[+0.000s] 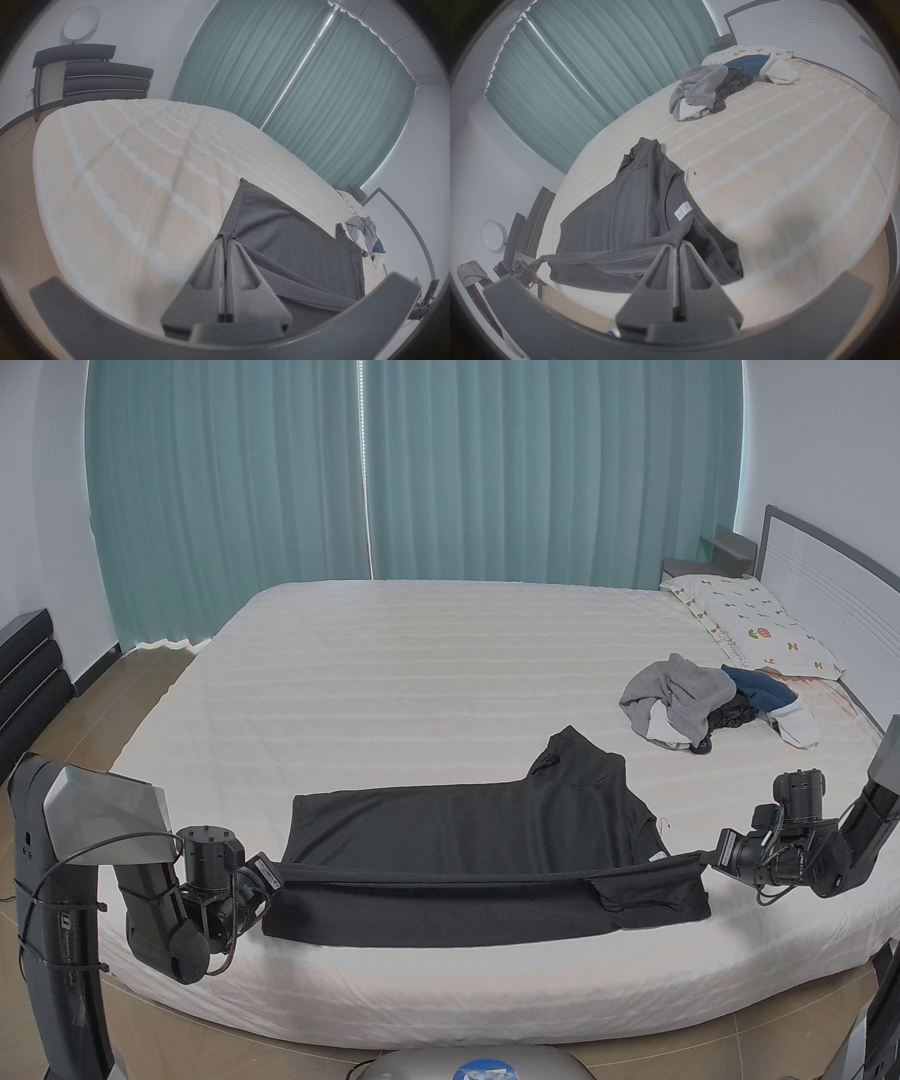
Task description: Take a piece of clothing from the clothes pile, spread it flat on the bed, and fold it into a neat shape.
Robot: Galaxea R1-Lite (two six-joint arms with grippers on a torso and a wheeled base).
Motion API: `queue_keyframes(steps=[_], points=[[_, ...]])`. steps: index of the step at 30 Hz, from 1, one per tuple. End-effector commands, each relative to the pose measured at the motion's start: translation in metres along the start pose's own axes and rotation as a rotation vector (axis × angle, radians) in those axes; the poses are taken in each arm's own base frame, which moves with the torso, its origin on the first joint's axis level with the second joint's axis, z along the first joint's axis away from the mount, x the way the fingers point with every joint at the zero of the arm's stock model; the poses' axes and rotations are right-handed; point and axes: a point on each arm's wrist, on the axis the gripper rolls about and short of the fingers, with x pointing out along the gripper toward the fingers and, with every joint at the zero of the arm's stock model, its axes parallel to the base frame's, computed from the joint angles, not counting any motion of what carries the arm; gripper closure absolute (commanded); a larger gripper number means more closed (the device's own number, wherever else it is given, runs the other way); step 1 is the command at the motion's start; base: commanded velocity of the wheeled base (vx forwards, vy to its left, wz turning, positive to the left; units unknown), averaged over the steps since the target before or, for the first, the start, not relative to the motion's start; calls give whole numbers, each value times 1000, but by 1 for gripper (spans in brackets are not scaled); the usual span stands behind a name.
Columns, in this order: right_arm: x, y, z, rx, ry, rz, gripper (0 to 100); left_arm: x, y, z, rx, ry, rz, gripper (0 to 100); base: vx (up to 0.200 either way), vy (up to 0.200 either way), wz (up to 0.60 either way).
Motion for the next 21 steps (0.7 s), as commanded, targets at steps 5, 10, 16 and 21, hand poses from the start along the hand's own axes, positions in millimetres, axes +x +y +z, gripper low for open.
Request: queue_keyframes(steps=[5, 10, 16, 21], points=[[-70, 3, -22, 4, -14, 21, 100, -46, -1, 15, 22, -9, -12, 100, 0, 0, 0], [-89, 0, -29, 8, -25, 15, 100, -64, 6, 12, 57, 19, 8, 100, 0, 0, 0], [-103, -1, -42, -24, -8, 12, 100, -76, 15, 5, 106, 64, 38, 100, 0, 0, 0], [-108, -2, -50, -45, 6, 2, 100, -84, 17, 4, 114, 74, 44, 100, 0, 0, 0]])
